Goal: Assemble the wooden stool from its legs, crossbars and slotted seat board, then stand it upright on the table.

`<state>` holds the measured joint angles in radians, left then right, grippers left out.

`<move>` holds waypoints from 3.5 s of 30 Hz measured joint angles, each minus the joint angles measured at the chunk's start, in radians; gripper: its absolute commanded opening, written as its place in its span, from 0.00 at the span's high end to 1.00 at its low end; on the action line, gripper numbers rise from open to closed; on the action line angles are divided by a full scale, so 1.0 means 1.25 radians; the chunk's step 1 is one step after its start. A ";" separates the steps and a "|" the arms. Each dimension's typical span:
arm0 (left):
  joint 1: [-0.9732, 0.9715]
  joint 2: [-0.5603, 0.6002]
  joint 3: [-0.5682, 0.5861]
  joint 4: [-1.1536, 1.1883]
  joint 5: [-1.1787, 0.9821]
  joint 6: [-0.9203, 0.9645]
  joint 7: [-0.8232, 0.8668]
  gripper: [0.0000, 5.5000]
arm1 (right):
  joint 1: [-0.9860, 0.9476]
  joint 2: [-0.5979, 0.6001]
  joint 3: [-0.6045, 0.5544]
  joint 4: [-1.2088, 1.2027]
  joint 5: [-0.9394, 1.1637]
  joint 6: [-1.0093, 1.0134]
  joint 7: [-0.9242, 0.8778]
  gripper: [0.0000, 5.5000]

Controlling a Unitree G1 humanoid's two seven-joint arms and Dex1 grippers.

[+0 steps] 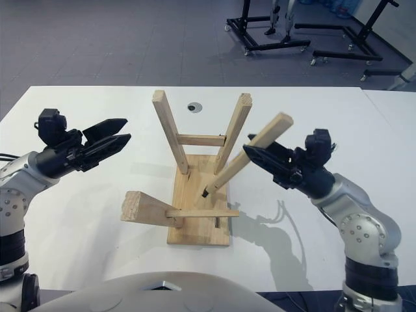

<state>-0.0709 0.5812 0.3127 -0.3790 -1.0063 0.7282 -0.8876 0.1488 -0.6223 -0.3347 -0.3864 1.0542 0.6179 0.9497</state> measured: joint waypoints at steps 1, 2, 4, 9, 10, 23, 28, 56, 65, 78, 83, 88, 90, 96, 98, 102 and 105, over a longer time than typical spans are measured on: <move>0.009 0.000 0.008 -0.008 -0.004 0.001 0.009 0.37 | 0.010 -0.006 0.004 -0.002 -0.013 -0.012 0.019 0.63; 0.019 0.000 0.015 -0.014 -0.010 0.002 0.019 0.37 | 0.016 -0.011 0.006 -0.003 -0.021 -0.021 0.032 0.63; 0.060 0.011 0.035 -0.037 -0.020 0.006 0.022 0.37 | 0.025 -0.020 0.008 -0.009 -0.027 -0.025 0.051 0.63; 0.347 0.103 0.059 -0.068 0.116 -0.025 -0.057 0.37 | 0.083 -0.066 -0.030 -0.022 -0.012 -0.003 0.092 0.63; 0.424 0.127 0.059 -0.071 0.167 -0.048 -0.086 0.37 | 0.093 -0.081 -0.049 -0.022 -0.007 0.010 0.105 0.63; 0.518 0.082 -0.087 -0.179 0.246 -0.103 -0.056 0.37 | 0.043 -0.193 -0.077 -0.026 0.012 0.056 0.196 0.63; 0.512 0.081 -0.089 -0.179 0.245 -0.103 -0.047 0.37 | 0.044 -0.200 -0.044 -0.025 -0.021 0.053 0.232 0.63; 0.426 0.083 -0.132 -0.097 0.283 -0.149 -0.058 0.37 | -0.052 -0.187 0.081 -0.031 -0.173 -0.121 0.252 0.63; 0.407 0.083 -0.152 -0.076 0.307 -0.164 -0.065 0.37 | -0.080 -0.150 0.105 -0.016 -0.208 -0.147 0.201 0.63; 0.352 0.084 -0.173 -0.034 0.318 -0.164 -0.067 0.37 | -0.071 -0.145 0.158 -0.028 -0.278 -0.253 0.233 0.63; 0.347 0.084 -0.178 -0.034 0.322 -0.164 -0.066 0.37 | -0.074 -0.145 0.165 -0.017 -0.276 -0.252 0.229 0.63; 0.330 0.083 -0.186 -0.031 0.324 -0.164 -0.065 0.37 | -0.081 -0.142 0.181 -0.015 -0.279 -0.257 0.222 0.63; 0.326 0.082 -0.195 -0.027 0.326 -0.164 -0.065 0.37 | -0.082 -0.139 0.187 -0.014 -0.283 -0.263 0.221 0.63; 0.287 0.076 -0.218 -0.025 0.333 -0.164 -0.061 0.37 | -0.105 -0.136 0.210 -0.011 -0.296 -0.270 0.219 0.63; 0.279 0.075 -0.223 -0.025 0.335 -0.164 -0.061 0.37 | -0.112 -0.134 0.219 -0.010 -0.300 -0.270 0.213 0.63; 0.267 0.075 -0.235 -0.033 0.338 -0.164 -0.059 0.37 | -0.120 -0.133 0.231 -0.010 -0.302 -0.270 0.204 0.63; 0.258 0.075 -0.235 -0.065 0.334 -0.164 -0.055 0.37 | -0.127 -0.129 0.239 -0.012 -0.302 -0.265 0.194 0.63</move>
<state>0.2518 0.6753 0.0192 -0.4596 -0.5886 0.5235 -0.9567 -0.0095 -0.7840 -0.0363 -0.4011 0.6765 0.2864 1.1917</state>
